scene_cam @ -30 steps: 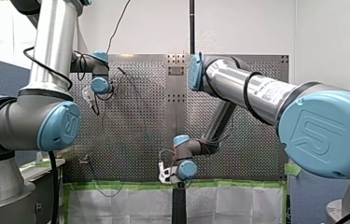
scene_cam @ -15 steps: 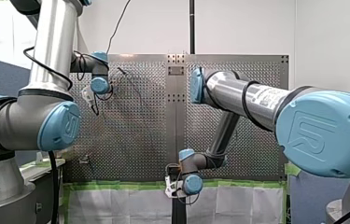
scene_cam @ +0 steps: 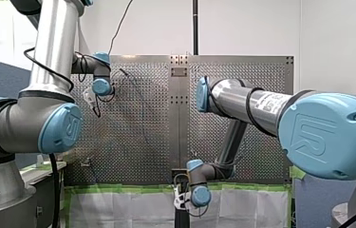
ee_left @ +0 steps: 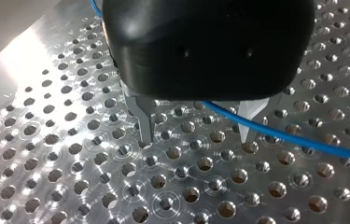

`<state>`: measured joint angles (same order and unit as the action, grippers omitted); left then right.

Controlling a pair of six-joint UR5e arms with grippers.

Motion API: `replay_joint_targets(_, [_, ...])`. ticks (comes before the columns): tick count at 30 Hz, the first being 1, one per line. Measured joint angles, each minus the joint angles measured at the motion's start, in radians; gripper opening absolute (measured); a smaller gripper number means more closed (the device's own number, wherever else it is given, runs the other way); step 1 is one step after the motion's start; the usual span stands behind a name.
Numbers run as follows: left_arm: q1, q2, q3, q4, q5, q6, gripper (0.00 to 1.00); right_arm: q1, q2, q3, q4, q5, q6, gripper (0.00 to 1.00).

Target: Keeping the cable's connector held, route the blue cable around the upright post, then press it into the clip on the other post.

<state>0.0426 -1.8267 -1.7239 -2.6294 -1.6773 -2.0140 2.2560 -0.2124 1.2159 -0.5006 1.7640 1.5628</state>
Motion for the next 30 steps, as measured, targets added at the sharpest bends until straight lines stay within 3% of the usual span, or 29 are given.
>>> replay_joint_targets(9, [-0.002, 0.000, 0.000, 0.000, 0.000, 0.000, 0.87, -0.025, 0.009, 0.035, -0.066, -0.001, 0.031, 0.00])
replay_joint_targets(23, [-0.004, 0.000, 0.000, 0.000, -0.002, 0.000, 0.87, -0.052, 0.044, 0.039, -0.108, 0.001, 0.039, 0.00])
replay_joint_targets(30, [-0.005, 0.000, 0.000, 0.000, -0.007, 0.000, 0.87, -0.062, 0.042, 0.075, -0.147, 0.008, 0.040, 0.00])
